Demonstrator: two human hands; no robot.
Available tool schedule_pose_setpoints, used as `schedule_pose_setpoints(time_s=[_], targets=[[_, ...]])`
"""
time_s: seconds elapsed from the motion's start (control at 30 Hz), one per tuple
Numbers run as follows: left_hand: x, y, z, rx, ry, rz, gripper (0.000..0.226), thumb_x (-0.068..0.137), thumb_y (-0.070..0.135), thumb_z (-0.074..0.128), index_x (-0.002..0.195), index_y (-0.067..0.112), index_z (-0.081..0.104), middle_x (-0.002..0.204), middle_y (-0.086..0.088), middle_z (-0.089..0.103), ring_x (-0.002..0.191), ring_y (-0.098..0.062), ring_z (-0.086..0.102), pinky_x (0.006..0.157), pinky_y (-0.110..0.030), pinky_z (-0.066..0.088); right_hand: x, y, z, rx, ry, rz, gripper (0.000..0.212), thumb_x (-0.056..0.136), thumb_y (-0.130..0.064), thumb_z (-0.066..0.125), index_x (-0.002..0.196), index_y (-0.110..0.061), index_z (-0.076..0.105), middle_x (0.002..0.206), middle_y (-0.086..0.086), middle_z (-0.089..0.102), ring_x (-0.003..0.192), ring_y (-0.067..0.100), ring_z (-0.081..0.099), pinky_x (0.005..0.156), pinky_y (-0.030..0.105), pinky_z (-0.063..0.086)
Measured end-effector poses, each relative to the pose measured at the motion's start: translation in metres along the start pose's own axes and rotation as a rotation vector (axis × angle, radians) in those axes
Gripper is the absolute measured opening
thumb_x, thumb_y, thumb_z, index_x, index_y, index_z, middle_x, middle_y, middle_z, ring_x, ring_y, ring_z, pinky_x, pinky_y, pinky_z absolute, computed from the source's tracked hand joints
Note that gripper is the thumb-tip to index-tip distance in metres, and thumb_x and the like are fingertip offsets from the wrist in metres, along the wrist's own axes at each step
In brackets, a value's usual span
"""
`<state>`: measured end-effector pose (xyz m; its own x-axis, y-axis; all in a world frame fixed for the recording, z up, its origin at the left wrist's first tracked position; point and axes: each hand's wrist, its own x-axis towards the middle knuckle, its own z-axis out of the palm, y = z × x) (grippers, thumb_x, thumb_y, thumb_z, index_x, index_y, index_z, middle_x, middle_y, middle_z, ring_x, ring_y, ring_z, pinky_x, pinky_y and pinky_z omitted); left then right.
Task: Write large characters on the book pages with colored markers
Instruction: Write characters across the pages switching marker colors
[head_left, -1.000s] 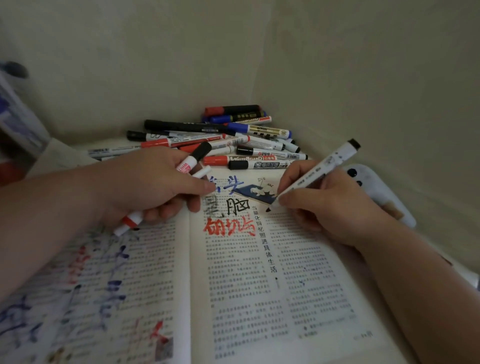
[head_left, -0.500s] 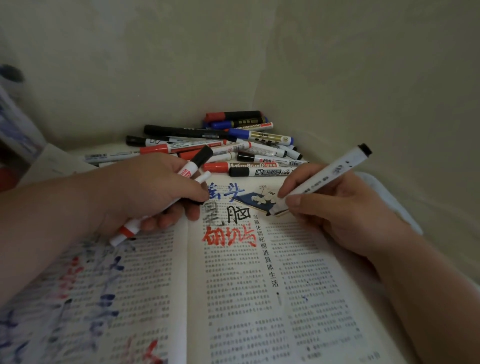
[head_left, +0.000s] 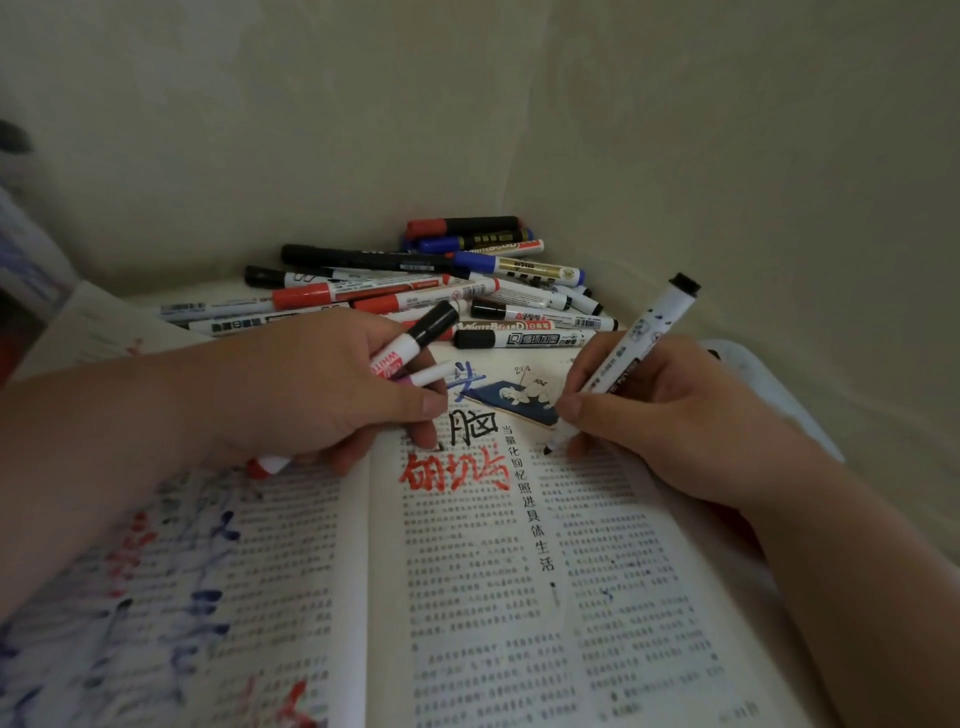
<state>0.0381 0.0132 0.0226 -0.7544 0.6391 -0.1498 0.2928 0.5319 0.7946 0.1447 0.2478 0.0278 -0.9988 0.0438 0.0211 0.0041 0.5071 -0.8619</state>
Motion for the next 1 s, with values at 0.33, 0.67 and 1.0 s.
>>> schedule_pose_setpoints(time_s=[0.33,0.67,1.0], targets=[[-0.0002,0.0006,0.0034,-0.040,0.036,0.002,0.014,0.089,0.030,0.073,0.083,0.016,0.073,0.044,-0.002,0.062,0.030,-0.012,0.045,0.036,-0.014,0.035,-0.0026,-0.0005,-0.0017,0.003,0.014,-0.008,0.012,0.079,-0.013,0.083,0.078,-0.018,0.072,0.079,0.010,0.073,0.080,0.028,0.071,0.075,0.037,0.056],[-0.0021,0.0019,0.0030,-0.029,0.033,0.000,0.009,0.089,0.027,0.074,0.087,0.018,0.072,0.047,0.001,0.064,0.032,-0.011,0.047,0.038,-0.015,0.038,0.0012,0.0060,-0.0038,-0.019,-0.009,-0.008,0.011,0.083,-0.020,0.081,0.079,-0.015,0.072,0.073,0.005,0.072,0.063,0.009,0.061,0.066,0.033,0.046],[-0.0055,0.0045,0.0024,-0.077,0.032,-0.020,0.019,0.089,0.032,0.073,0.080,0.015,0.073,0.044,-0.009,0.059,0.025,-0.014,0.038,0.031,-0.013,0.029,0.0022,0.0078,-0.0042,0.034,0.012,-0.018,0.013,0.087,-0.005,0.076,0.077,-0.010,0.069,0.063,0.000,0.068,0.055,0.006,0.058,0.054,0.017,0.044]])
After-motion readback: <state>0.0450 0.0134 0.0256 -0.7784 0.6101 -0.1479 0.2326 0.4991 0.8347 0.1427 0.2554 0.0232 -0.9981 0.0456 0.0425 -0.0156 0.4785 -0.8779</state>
